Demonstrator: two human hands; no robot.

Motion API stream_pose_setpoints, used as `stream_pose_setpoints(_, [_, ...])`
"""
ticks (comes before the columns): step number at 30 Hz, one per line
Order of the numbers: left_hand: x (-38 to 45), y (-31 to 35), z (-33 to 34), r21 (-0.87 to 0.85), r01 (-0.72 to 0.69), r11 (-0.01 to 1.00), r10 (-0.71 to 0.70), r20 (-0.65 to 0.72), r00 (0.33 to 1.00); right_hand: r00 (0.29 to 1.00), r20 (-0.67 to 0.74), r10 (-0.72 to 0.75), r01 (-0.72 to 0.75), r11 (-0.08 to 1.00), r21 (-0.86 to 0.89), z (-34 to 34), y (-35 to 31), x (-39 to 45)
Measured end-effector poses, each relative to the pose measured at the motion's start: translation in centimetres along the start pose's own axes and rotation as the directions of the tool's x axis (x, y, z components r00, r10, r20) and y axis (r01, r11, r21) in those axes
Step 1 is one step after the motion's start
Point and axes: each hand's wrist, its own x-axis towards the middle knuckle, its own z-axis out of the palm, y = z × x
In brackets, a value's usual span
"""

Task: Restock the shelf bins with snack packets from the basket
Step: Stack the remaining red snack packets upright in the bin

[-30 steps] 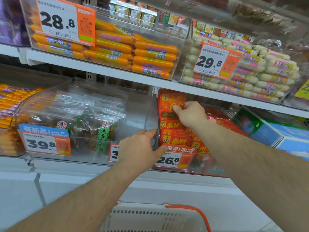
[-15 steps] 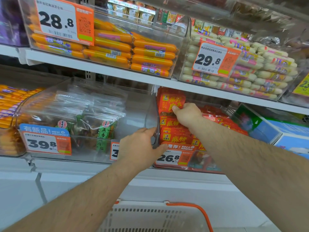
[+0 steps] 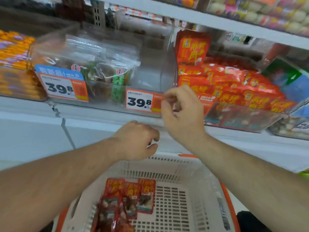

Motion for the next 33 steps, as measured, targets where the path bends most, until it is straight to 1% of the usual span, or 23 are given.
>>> stream_pose_setpoints(1, [-0.7,-0.8,1.2,0.027,0.074,0.997,-0.077,0.151,0.986,0.997,0.077,0.016,-0.018,0.999,0.029,1.2,0.1,-2.2])
stream_pose_setpoints(2, [-1.4,-1.6,2.2,0.052,0.129,0.99,-0.138,0.284,0.949,0.985,0.16,0.067,-0.073,0.997,0.036,2.6,0.7,-4.4])
stream_pose_setpoints(3, [-2.0,-2.2,2.9,0.07,0.162,0.984,-0.177,0.383,0.907,0.957,0.247,0.151,-0.16,0.987,0.018,3.9,1.4,-6.5])
stream_pose_setpoints(4, [-2.5,-2.6,3.5,0.096,0.173,0.98,-0.198,0.45,0.871,0.908,0.331,0.257,-0.265,0.964,-0.021,5.3,2.4,-8.5])
stream_pose_setpoints(5, [-2.9,-3.0,4.2,0.127,0.169,0.977,-0.21,0.503,0.838,0.839,0.404,0.364,-0.37,0.927,-0.066,6.5,3.1,-10.5])
stream_pose_setpoints(6, [-3.3,-3.3,4.8,0.151,0.157,0.976,-0.215,0.553,0.805,0.753,0.467,0.463,-0.466,0.877,-0.116,7.6,3.7,-12.4])
stream_pose_setpoints(7, [-3.7,-3.4,5.4,0.166,0.149,0.975,-0.22,0.603,0.767,0.65,0.522,0.552,-0.552,0.815,-0.175,8.5,4.0,-14.4])
stream_pose_setpoints(8, [-4.0,-3.5,6.1,0.174,0.143,0.974,-0.223,0.649,0.727,0.525,0.571,0.631,-0.624,0.742,-0.247,9.3,4.1,-16.5])
stream_pose_setpoints(9, [-4.3,-3.6,6.7,0.175,0.139,0.975,-0.222,0.686,0.693,0.373,0.617,0.693,-0.68,0.656,-0.326,10.1,4.0,-18.7])
stream_pose_setpoints(10, [-4.5,-3.6,7.4,0.166,0.139,0.976,-0.216,0.711,0.67,0.2,0.659,0.725,-0.717,0.566,-0.406,10.9,3.9,-20.9])
stream_pose_setpoints(11, [-4.7,-3.6,8.0,0.146,0.142,0.979,-0.203,0.724,0.659,0.018,0.691,0.722,-0.737,0.477,-0.478,11.8,3.5,-22.8])
stream_pose_setpoints(12, [-4.7,-3.6,8.4,0.125,0.148,0.981,-0.193,0.73,0.656,-0.145,0.723,0.675,-0.75,0.402,-0.525,12.4,3.0,-24.3])
stream_pose_setpoints(13, [-4.8,-3.6,8.7,0.11,0.154,0.982,-0.185,0.73,0.658,-0.27,0.755,0.598,-0.744,0.369,-0.558,13.0,2.4,-25.4])
stream_pose_setpoints(14, [-4.8,-3.5,8.9,0.103,0.155,0.983,-0.181,0.729,0.661,-0.348,0.778,0.524,-0.72,0.381,-0.579,13.4,1.8,-26.3])
stream_pose_setpoints(16, [-4.9,-3.7,9.1,0.104,0.149,0.983,-0.178,0.729,0.661,-0.434,0.781,0.449,-0.671,0.417,-0.613,13.8,0.4,-27.4])
stream_pose_setpoints(17, [-5.0,-3.8,9.1,0.106,0.149,0.983,-0.178,0.731,0.659,-0.461,0.762,0.456,-0.662,0.395,-0.637,14.0,-0.2,-28.0])
stream_pose_setpoints(19, [-5.0,-4.1,9.1,0.106,0.17,0.98,-0.193,0.73,0.655,-0.487,0.726,0.486,-0.691,0.294,-0.66,14.2,-1.0,-29.1])
stream_pose_setpoints(20, [-5.0,-4.2,9.1,0.105,0.184,0.977,-0.202,0.73,0.653,-0.475,0.722,0.503,-0.715,0.257,-0.65,14.2,-1.3,-29.4])
stream_pose_setpoints(21, [-4.9,-4.3,9.0,0.103,0.194,0.976,-0.207,0.729,0.653,-0.441,0.728,0.525,-0.734,0.255,-0.629,14.2,-1.2,-29.6])
stream_pose_setpoints(22, [-4.9,-4.4,9.0,0.103,0.198,0.975,-0.21,0.729,0.652,-0.392,0.743,0.542,-0.744,0.289,-0.603,14.0,-0.9,-29.4])
stream_pose_setpoints(25, [-4.7,-4.4,9.1,0.111,0.205,0.973,-0.221,0.715,0.663,-0.204,0.78,0.592,-0.68,0.487,-0.548,12.5,0.6,-26.6])
stream_pose_setpoints(29, [-4.0,-3.9,8.2,0.034,0.29,0.956,-0.229,0.702,0.675,-0.111,0.785,0.61,-0.651,0.552,-0.521,9.2,3.2,-20.8])
stream_pose_setpoints(33, [-2.9,-2.8,7.0,-0.113,0.361,0.926,-0.204,0.654,0.729,-0.027,0.83,0.557,-0.565,0.677,-0.472,4.6,3.4,-14.2])
